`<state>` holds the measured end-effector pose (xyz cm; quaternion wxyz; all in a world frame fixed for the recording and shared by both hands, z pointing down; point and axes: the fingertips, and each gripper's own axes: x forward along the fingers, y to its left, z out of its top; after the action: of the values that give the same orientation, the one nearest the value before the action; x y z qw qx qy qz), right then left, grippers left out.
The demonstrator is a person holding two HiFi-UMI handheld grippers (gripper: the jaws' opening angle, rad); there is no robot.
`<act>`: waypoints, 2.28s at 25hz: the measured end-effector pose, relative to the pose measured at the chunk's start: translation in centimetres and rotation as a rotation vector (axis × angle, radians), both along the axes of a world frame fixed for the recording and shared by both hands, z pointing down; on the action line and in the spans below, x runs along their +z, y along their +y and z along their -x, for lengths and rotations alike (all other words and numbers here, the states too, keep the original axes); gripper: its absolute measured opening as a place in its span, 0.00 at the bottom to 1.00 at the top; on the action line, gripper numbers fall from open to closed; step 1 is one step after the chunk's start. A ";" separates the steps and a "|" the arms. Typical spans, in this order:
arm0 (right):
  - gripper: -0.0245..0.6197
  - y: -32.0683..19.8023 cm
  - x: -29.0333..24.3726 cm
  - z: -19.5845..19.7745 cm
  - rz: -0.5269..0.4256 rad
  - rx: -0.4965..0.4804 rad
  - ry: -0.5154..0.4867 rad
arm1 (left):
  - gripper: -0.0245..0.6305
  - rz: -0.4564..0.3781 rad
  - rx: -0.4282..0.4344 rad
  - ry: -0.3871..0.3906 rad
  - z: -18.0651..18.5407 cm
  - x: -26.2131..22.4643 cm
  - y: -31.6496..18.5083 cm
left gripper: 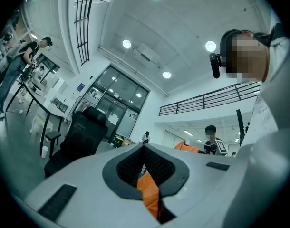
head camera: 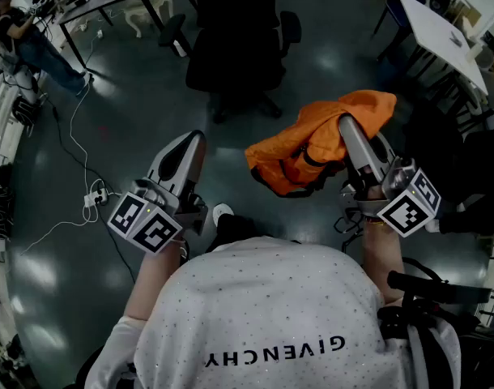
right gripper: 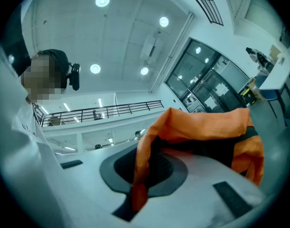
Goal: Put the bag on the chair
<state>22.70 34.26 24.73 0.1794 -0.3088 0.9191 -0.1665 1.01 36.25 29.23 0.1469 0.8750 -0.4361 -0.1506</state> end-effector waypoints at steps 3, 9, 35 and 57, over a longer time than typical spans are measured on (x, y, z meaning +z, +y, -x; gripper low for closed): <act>0.06 0.2 0.1 0.2 -0.006 -0.006 0.006 | 0.04 -0.004 -0.005 0.001 -0.1 0.0 0.4; 0.06 0.3 0.0 0.4 -0.007 -0.029 0.008 | 0.04 -0.015 -0.029 0.000 -0.1 -0.3 1.0; 0.05 -17.7 -0.7 11.9 0.011 -0.006 0.036 | 0.04 -0.042 0.057 0.004 9.2 -2.1 -18.4; 0.05 -35.2 1.6 19.5 0.043 0.135 0.075 | 0.04 0.009 0.142 -0.029 17.4 0.6 -35.5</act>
<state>3.18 -0.90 26.33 0.1489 -0.3799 0.8985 -0.1622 -16.36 0.76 29.85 0.1548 0.9051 -0.3756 -0.1253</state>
